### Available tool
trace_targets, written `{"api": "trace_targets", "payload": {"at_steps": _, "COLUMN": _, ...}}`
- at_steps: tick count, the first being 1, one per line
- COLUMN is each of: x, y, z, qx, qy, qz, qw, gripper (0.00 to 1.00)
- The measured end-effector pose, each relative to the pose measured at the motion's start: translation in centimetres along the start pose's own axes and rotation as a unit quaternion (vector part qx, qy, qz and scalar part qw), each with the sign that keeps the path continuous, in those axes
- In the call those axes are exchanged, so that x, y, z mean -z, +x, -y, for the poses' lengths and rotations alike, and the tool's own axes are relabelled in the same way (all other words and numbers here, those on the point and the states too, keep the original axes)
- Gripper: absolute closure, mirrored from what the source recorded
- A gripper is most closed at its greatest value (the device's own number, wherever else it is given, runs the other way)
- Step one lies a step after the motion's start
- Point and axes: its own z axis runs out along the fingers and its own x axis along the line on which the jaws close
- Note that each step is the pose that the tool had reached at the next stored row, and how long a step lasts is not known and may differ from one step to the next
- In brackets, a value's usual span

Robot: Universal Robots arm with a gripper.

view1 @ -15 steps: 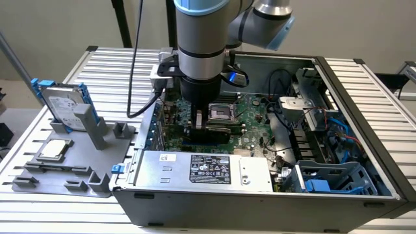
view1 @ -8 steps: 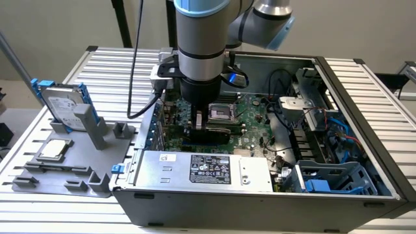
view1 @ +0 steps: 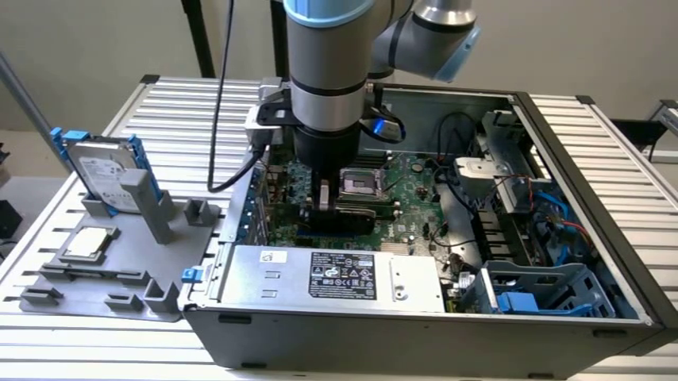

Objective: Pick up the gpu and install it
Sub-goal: 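Insert the gpu into the slot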

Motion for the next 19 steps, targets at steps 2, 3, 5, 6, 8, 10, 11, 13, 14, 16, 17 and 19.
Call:
{"api": "trace_targets", "payload": {"at_steps": 2, "x": 0.01, "y": -0.15, "z": 0.01, "qx": 0.0, "qy": -0.0001, "qz": -0.0001, "qw": 1.0, "gripper": 0.73}}
{"api": "trace_targets", "payload": {"at_steps": 3, "x": 0.01, "y": -0.23, "z": 0.01, "qx": -0.001, "qy": -0.0001, "qz": -0.0001, "qw": 1.0, "gripper": 0.73}}
{"api": "trace_targets", "payload": {"at_steps": 5, "x": 0.0, "y": -0.33, "z": 0.02, "qx": -0.001, "qy": -0.0001, "qz": 0.0, "qw": 1.0, "gripper": 0.73}}
{"api": "trace_targets", "payload": {"at_steps": 6, "x": 0.0, "y": -0.35, "z": 0.03, "qx": -0.001, "qy": 0.0, "qz": 0.0001, "qw": 1.0, "gripper": 0.73}}
{"api": "trace_targets", "payload": {"at_steps": 8, "x": -0.02, "y": -0.35, "z": 0.03, "qx": -0.001, "qy": 0.0, "qz": 0.0001, "qw": 1.0, "gripper": 0.73}}
{"api": "trace_targets", "payload": {"at_steps": 10, "x": -0.04, "y": -0.35, "z": 0.02, "qx": -0.001, "qy": -0.0001, "qz": 0.0, "qw": 1.0, "gripper": 0.73}}
{"api": "trace_targets", "payload": {"at_steps": 11, "x": -0.05, "y": -0.35, "z": 0.02, "qx": -0.001, "qy": -0.0001, "qz": 0.0, "qw": 1.0, "gripper": 0.73}}
{"api": "trace_targets", "payload": {"at_steps": 13, "x": -0.07, "y": -0.35, "z": -0.01, "qx": -0.001, "qy": 0.0, "qz": 0.0001, "qw": 1.0, "gripper": 0.73}}
{"api": "trace_targets", "payload": {"at_steps": 14, "x": -0.07, "y": -0.35, "z": -0.03, "qx": -0.001, "qy": 0.0, "qz": 0.0001, "qw": 1.0, "gripper": 0.73}}
{"api": "trace_targets", "payload": {"at_steps": 16, "x": -0.07, "y": -0.35, "z": -0.07, "qx": -0.001, "qy": 0.0, "qz": 0.0002, "qw": 1.0, "gripper": 0.73}}
{"api": "trace_targets", "payload": {"at_steps": 17, "x": -0.07, "y": -0.35, "z": -0.09, "qx": -0.001, "qy": 0.0, "qz": 0.0002, "qw": 1.0, "gripper": 0.73}}
{"api": "trace_targets", "payload": {"at_steps": 19, "x": -0.07, "y": -0.35, "z": -0.15, "qx": -0.001, "qy": 0.0, "qz": 0.0002, "qw": 1.0, "gripper": 0.73}}
